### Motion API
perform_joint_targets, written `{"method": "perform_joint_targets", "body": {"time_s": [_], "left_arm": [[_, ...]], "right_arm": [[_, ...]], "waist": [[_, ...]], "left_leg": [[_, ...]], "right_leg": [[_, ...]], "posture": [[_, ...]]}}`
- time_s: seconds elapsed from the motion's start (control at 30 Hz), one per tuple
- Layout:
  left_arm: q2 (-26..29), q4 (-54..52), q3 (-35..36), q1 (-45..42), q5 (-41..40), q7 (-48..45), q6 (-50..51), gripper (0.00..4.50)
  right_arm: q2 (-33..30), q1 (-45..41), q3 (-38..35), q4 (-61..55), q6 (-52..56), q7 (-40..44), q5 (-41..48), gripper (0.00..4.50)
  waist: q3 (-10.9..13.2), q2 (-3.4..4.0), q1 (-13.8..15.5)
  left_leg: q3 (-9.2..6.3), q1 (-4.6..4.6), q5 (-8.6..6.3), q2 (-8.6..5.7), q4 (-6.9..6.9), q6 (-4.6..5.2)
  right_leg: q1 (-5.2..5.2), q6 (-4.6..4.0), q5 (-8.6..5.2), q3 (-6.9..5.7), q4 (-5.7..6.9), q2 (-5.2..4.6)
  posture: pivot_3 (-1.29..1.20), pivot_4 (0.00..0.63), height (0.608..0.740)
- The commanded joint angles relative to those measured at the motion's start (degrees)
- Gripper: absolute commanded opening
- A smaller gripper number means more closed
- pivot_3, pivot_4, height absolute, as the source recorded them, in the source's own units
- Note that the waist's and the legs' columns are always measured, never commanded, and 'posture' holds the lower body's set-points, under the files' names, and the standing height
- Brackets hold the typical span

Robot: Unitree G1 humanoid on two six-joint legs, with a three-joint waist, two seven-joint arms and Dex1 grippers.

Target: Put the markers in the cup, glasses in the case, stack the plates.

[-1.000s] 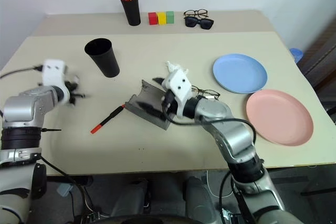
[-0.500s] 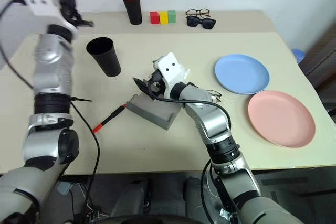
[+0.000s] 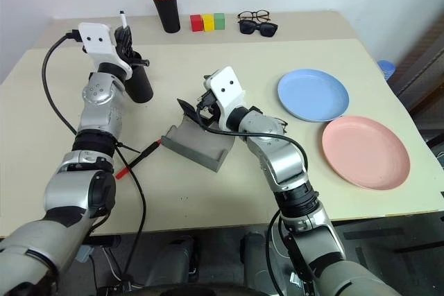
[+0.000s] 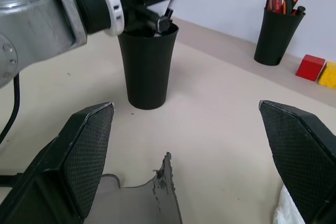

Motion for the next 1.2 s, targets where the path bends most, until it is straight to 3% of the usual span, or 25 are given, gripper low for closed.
{"method": "perform_joint_targets", "body": {"time_s": [0.03, 0.13, 0.27, 0.37, 0.5, 0.53, 0.57, 0.63, 0.7, 0.8, 0.87, 0.97, 1.2], "left_arm": [[0.14, -2.71, 0.13, 0.36, 0.36, 0.89, -0.99, 2.11], [0.03, -4.58, 0.5, 1.14, -0.07, 1.6, -0.85, 3.57], [0.17, -10.26, 2.05, 2.48, -2.66, 1.0, 0.18, 3.57], [1.93, -23.37, 1.96, 6.69, -7.31, -4.56, 7.08, 3.57], [12.23, -52.23, 0.79, 22.55, -21.82, -18.45, 30.86, 3.57], [15.26, -57.12, 1.25, 26.29, -24.89, -20.05, 36.61, 4.13], [18.6, -61.53, 1.69, 29.94, -27.69, -21.52, 42.32, 4.38], [27.43, -69.72, 2.02, 39.2, -29.71, -24.27, 53.35, 4.48], [32.31, -75.43, 3.42, 45.46, -33.8, -25.35, 61.36, 4.48], [35.61, -79.79, 4.51, 49.25, -40.35, -24.43, 72.95, 4.48], [37.43, -80.2, 2.15, 49.0, -39.72, -22.28, 78.94, 4.48], [35.42, -77.3, -1.24, 44.19, -38.5, -16.95, 86.9, 4.48], [29.42, -72.56, -13.55, 34.81, -32.09, -12.61, 91.86, 4.48]], "right_arm": [[0.33, -0.71, -0.58, -2.11, -0.64, 0.36, 0.31, 4.5], [0.44, -1.21, -0.45, -1.47, -0.93, 0.79, 0.27, 4.5], [0.73, -1.69, -0.28, -0.94, -1.25, 1.16, 0.08, 4.5], [0.48, -1.87, -0.62, -1.32, -1.08, 1.17, -0.01, 4.5], [-2.47, -1.46, -2.51, -2.55, -0.59, 2.31, 0.25, 4.5], [-3.33, -1.33, -2.9, -2.75, -0.51, 2.72, 0.47, 4.5], [-4.19, -1.19, -3.27, -2.9, -0.47, 3.18, 0.66, 4.5], [-6.34, -0.84, -3.98, -3.2, -0.45, 4.74, 1.01, 4.5], [-7.76, -0.6, -4.36, -3.38, -0.47, 6.05, 1.36, 4.5], [-8.3, -0.28, -4.04, -3.58, -0.5, 7.22, 1.58, 4.5], [-8.06, 0.08, -3.43, -4.11, -0.44, 7.75, 1.65, 4.5], [-7.1, 0.85, -2.31, -6.19, 0.6, 8.56, 2.85, 4.5], [-10.24, 5.65, 1.31, -14.29, 4.69, 15.45, 7.37, 4.5]], "waist": [[0.0, 0.0, 0.0], [0.0, 0.0, -0.02], [0.0, 0.0, -0.01], [0.0, 0.0, -0.1], [-0.01, 0.02, -1.36], [-0.01, 0.02, -1.45], [-0.01, 0.02, -1.55], [0.0, 0.01, -1.51], [0.05, 0.1, -1.44], [0.05, 0.09, -0.57], [0.05, 0.09, -0.14], [0.05, 0.1, 0.13], [0.04, 0.09, 0.31]], "left_leg": [[0.0, 0.0, 0.0, 0.0, 0.0, 0.0], [0.0, 0.0, 0.0, 0.0, 0.0, 0.0], [-0.01, 0.0, 0.0, 0.0, 0.0, 0.0], [0.0, 0.0, 0.0, 0.02, -0.01, 0.0], [0.03, 0.02, 0.01, 0.13, -0.1, -0.01], [0.02, 0.02, 0.01, 0.15, -0.1, -0.02], [0.0, 0.02, 0.01, 0.17, -0.1, -0.02], [0.0, 0.03, 0.01, 0.17, -0.1, -0.02], [0.0, 0.1, 0.01, 0.17, -0.1, -0.02], [-0.08, 0.13, 0.01, 0.2, -0.07, -0.01], [-0.11, 0.17, 0.01, 0.19, -0.01, -0.01], [-0.14, 0.31, 0.0, 0.16, -0.03, -0.01], [-0.14, 0.28, 0.0, 0.14, -0.03, 0.0]], "right_leg": [[0.0, 0.0, 0.0, 0.0, 0.0, 0.0], [0.0, 0.0, 0.0, 0.0, 0.0, 0.0], [0.0, 0.0, 0.0, 0.0, 0.01, 0.0], [0.0, 0.0, 0.0, 0.03, 0.01, 0.0], [-0.04, 0.0, 0.0, 0.14, 0.02, 0.05], [-0.05, -0.01, 0.0, 0.14, 0.02, 0.04], [-0.05, -0.01, 0.0, 0.15, 0.02, 0.04], [-0.04, -0.02, -0.01, 0.15, 0.05, 0.04], [0.02, -0.02, -0.01, 0.17, 0.06, 0.07], [0.12, -0.04, -0.02, 0.12, 0.05, 0.08], [0.22, -0.04, -0.03, 0.08, 0.03, 0.12], [0.4, -0.04, -0.03, 0.04, -0.02, 0.13], [0.42, -0.04, -0.03, 0.03, -0.1, 0.13]], "posture": [[0.0, 0.15, 0.74], [0.0, 0.15, 0.74], [0.0, 0.15, 0.74], [0.0, 0.15, 0.74], [0.0, 0.15, 0.74], [0.0, 0.15, 0.74], [0.0, 0.15, 0.74], [0.0, 0.15, 0.74], [0.0, 0.15, 0.74], [0.0, 0.15, 0.74], [0.0, 0.15, 0.74], [0.0, 0.15, 0.74], [0.0, 0.15, 0.74]]}}
